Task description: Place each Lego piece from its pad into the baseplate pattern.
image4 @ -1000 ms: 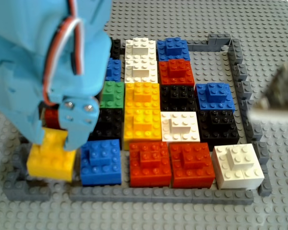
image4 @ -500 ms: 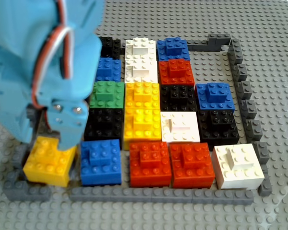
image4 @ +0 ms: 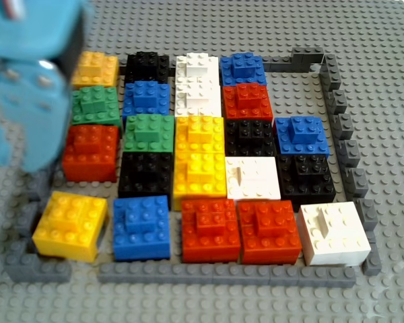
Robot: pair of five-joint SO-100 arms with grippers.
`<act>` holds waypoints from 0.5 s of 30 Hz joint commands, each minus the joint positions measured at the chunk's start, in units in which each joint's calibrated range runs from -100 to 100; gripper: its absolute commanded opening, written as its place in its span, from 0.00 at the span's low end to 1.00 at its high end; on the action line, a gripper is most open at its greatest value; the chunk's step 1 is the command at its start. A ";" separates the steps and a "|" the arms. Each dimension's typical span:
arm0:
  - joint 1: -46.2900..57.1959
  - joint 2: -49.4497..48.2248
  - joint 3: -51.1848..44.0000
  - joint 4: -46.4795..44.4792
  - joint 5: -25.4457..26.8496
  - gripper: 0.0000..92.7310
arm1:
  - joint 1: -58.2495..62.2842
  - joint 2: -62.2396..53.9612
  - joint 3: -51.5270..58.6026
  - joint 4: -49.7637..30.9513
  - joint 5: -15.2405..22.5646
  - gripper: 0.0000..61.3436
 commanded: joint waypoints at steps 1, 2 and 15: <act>0.46 -6.19 2.35 0.51 -0.02 0.06 | 1.49 -3.94 -1.33 -0.19 2.74 0.00; 1.40 -7.14 3.07 0.51 -0.02 0.06 | 1.93 -4.37 -0.61 -0.52 3.37 0.00; 22.15 -15.03 7.59 0.51 0.32 0.06 | 8.24 -4.63 6.43 -8.33 7.43 0.00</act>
